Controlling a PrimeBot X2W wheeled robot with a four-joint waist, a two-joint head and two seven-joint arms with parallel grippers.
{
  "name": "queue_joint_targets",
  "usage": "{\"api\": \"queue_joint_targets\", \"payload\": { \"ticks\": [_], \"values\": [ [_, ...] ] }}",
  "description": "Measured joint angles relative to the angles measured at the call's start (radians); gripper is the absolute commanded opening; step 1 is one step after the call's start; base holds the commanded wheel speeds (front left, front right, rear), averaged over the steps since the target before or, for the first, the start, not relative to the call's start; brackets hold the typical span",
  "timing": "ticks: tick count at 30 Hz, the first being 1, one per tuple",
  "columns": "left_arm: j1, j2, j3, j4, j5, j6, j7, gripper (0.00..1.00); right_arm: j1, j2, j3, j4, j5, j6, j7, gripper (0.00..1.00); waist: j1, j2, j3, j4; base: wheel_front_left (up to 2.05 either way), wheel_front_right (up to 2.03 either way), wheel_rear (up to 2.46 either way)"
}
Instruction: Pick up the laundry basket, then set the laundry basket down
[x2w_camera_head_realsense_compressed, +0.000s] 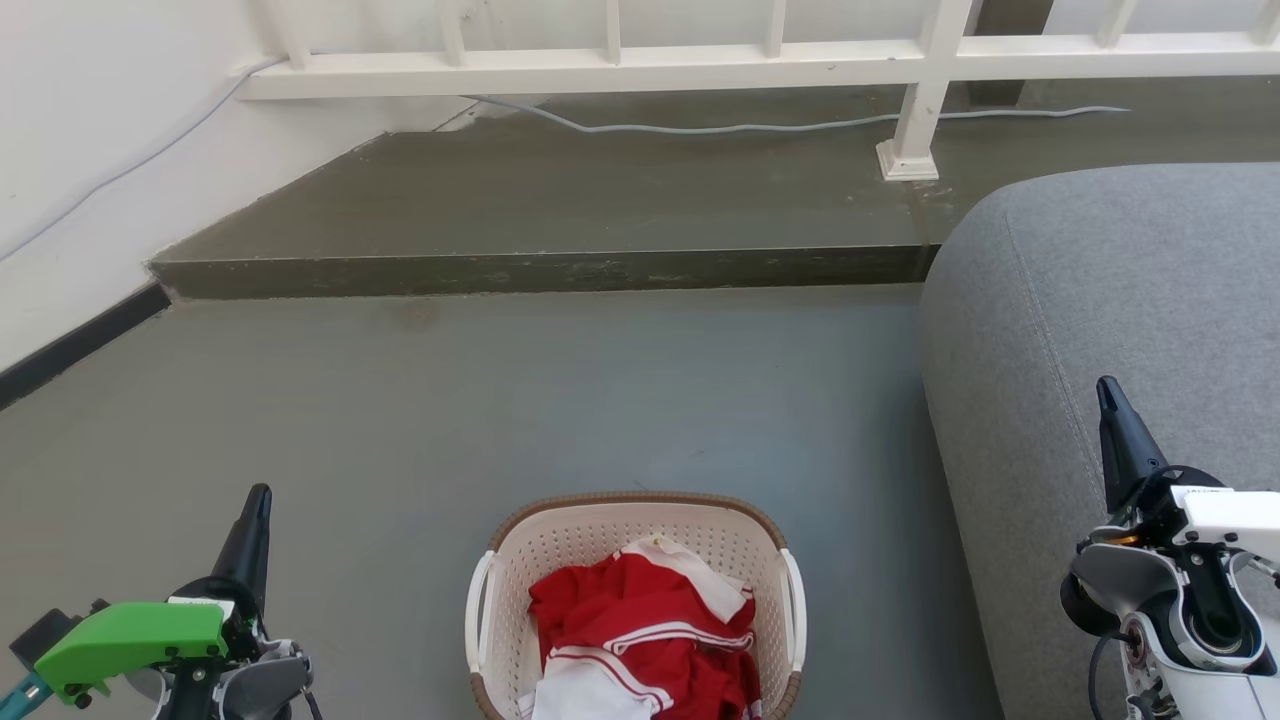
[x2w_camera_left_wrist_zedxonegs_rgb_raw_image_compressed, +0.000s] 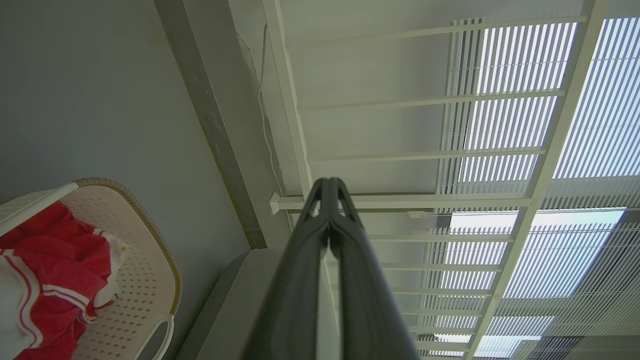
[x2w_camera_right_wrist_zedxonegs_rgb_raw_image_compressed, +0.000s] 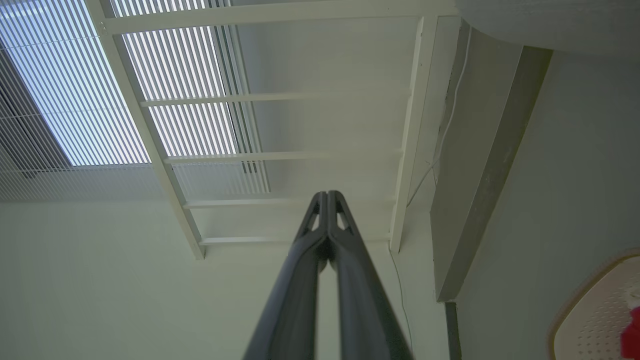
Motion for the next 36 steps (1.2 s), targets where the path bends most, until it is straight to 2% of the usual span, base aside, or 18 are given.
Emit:
{"api": "queue_joint_targets", "payload": {
  "ticks": [36],
  "values": [
    [0.000,-0.001,0.001,0.000,0.000,0.000,0.003,0.00,0.000,0.001,-0.002,0.006,0.000,0.000,0.001,0.00,0.0000,0.0000,0.000,0.000,0.00,0.00,0.00]
  ]
}}
